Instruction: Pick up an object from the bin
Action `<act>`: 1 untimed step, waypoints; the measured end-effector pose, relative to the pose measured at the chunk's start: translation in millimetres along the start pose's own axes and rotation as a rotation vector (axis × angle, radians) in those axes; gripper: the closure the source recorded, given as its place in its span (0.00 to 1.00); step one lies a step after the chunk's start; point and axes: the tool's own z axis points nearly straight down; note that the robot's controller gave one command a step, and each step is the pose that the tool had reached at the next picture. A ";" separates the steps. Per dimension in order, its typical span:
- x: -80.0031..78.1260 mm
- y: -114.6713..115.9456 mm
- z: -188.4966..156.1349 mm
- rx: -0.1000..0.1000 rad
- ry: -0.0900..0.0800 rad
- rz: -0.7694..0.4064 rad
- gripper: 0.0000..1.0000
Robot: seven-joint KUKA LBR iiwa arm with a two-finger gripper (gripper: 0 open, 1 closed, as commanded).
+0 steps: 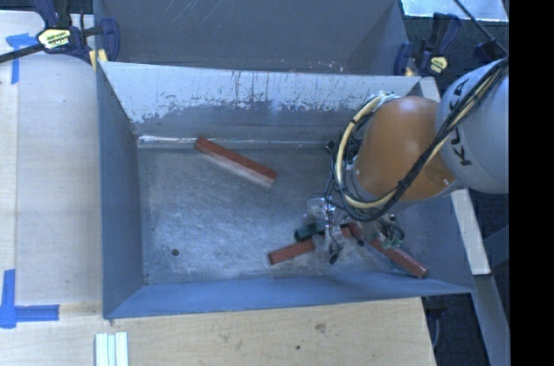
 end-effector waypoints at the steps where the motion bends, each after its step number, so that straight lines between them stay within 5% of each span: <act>1: 0.9 0.3 2.5 -0.001 0.001 -0.001 0.00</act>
Offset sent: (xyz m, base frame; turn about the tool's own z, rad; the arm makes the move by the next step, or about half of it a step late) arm 0.0000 0.0000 0.0000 0.0000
